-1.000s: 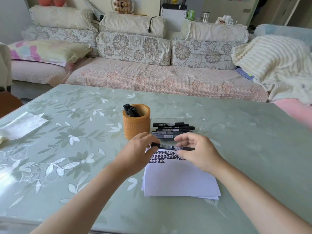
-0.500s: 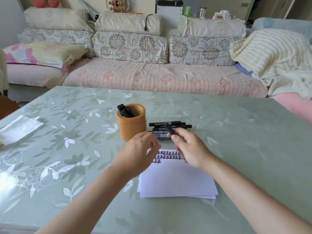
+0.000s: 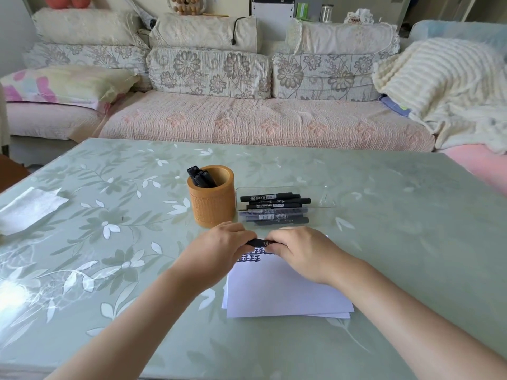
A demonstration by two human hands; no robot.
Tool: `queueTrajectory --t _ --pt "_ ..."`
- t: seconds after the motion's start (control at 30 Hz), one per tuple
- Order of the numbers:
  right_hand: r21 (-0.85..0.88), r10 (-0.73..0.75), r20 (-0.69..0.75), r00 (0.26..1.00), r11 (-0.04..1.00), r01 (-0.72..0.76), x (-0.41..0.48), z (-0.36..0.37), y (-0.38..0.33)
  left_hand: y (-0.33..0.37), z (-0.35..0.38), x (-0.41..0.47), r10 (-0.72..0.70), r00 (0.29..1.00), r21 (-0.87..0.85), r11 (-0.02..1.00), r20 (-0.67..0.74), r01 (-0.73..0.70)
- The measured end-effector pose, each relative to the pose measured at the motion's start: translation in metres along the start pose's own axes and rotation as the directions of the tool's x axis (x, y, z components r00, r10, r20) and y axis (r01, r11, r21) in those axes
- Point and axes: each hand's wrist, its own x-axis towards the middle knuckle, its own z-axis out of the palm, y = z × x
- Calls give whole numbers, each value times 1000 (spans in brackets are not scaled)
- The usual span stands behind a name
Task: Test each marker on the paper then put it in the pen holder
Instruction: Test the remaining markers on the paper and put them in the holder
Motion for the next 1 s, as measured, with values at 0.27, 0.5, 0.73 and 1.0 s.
queueTrajectory --t 0.27,0.5,0.73,1.0 --pt "-335 -310 -234 921 916 223 -1 3 5 2 -6 1 -142 985 -175 972 98 157" --pt "1 -93 -101 991 996 93 3 2 -1 -5 -13 -2 -42 998 -99 994 55 48" --pt "-248 -224 -215 951 954 169 3 2 15 -21 -18 -12 -289 935 -131 939 203 319" --pt "140 36 -188 982 990 -10 2 5 27 -47 -4 -33 -484 872 41 875 78 482"
